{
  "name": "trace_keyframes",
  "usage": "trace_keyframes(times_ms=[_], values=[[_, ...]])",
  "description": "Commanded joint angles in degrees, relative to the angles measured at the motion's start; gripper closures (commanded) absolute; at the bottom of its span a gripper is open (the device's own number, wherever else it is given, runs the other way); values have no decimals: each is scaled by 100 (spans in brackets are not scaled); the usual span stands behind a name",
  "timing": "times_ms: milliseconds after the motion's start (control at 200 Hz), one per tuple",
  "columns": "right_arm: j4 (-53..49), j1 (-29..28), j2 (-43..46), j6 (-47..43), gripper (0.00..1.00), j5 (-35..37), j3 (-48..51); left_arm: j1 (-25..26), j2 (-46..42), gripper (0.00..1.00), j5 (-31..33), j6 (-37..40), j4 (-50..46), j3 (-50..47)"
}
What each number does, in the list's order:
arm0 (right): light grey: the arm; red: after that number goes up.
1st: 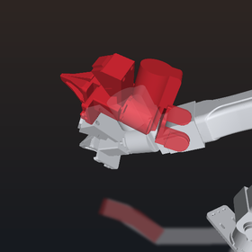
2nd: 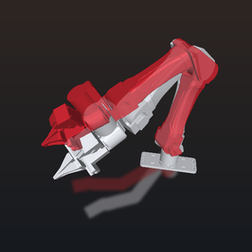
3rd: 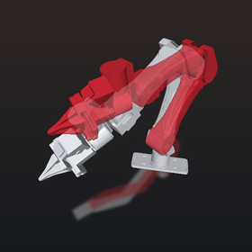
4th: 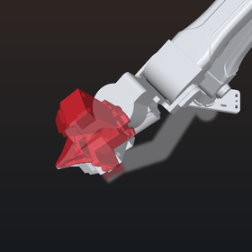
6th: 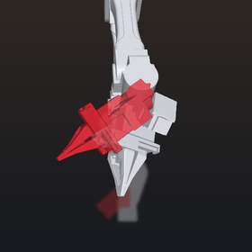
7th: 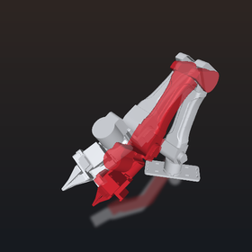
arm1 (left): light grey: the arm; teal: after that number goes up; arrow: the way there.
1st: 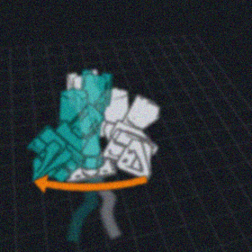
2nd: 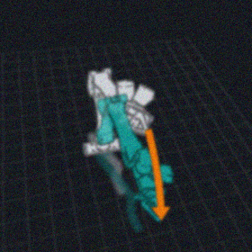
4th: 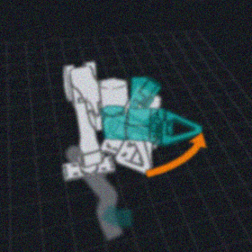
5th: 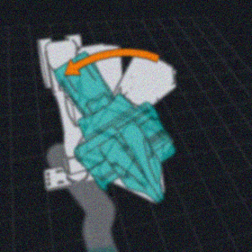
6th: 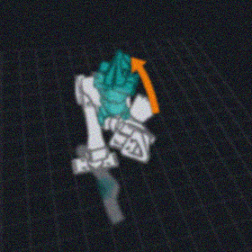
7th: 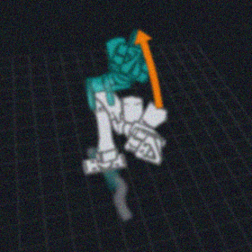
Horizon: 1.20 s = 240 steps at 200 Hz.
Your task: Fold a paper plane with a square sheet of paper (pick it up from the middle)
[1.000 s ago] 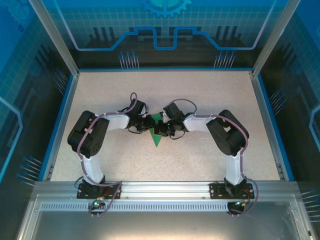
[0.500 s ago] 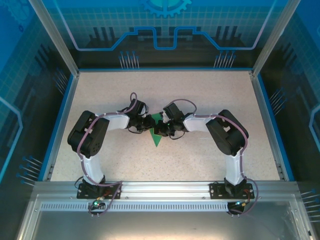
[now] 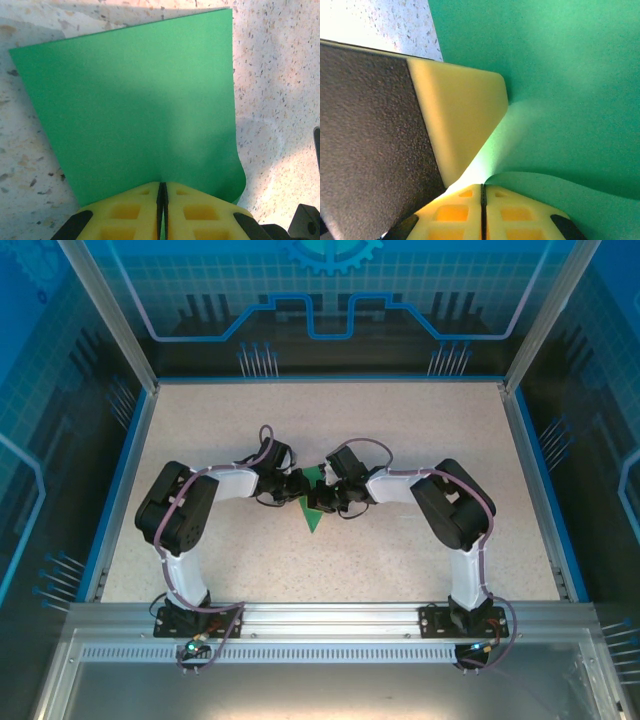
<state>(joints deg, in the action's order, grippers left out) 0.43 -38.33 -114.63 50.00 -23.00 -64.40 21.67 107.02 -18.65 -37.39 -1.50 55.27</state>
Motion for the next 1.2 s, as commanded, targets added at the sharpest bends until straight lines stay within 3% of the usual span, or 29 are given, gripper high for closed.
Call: trace_keyframes(times_ms=[0, 370, 635, 1195], values=[[241, -84, -81, 39, 91, 44, 8, 18, 151, 86, 46, 21, -284, -158], [-315, -87, 156, -108, 91, 270, 202, 3, -617, 81, 254, 149, -686, 168], [-307, -88, 234, -113, 91, 279, 249, -13, -280, 83, 593, 260, -844, 273], [-80, -87, 191, -90, 91, 200, 86, -4, 179, 88, 538, 284, -870, 292]])
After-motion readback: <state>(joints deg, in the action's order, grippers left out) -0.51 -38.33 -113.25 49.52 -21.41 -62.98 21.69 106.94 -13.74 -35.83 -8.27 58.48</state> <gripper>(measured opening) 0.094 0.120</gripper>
